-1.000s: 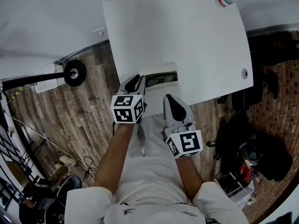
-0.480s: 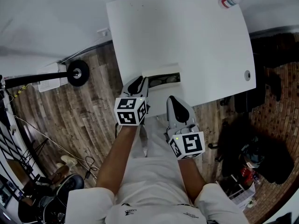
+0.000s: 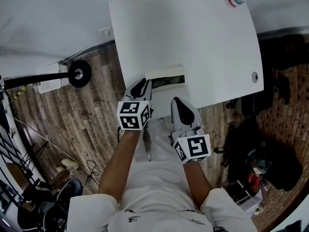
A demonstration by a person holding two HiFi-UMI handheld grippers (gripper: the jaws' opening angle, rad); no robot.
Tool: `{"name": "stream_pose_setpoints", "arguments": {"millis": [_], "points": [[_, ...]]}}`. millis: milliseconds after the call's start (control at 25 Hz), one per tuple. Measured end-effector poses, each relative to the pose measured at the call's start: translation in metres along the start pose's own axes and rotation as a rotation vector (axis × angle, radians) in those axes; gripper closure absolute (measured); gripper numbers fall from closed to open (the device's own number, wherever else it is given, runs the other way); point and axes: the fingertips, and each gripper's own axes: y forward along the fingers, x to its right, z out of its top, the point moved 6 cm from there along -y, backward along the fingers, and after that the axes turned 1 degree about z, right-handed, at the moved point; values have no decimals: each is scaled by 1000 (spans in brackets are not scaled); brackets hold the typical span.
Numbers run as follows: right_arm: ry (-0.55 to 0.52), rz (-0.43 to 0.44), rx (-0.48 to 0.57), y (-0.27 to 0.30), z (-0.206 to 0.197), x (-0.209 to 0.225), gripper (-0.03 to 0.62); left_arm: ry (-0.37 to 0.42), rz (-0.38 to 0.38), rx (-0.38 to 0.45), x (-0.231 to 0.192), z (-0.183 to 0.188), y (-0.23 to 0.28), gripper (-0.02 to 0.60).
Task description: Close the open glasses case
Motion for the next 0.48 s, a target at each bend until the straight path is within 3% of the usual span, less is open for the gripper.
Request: {"name": "stream_pose_setpoints", "arguments": {"millis": [480], "points": [[-10,9,-8,-2,-2,0,599,2,7,-8,4,-6,-5,523]]}}
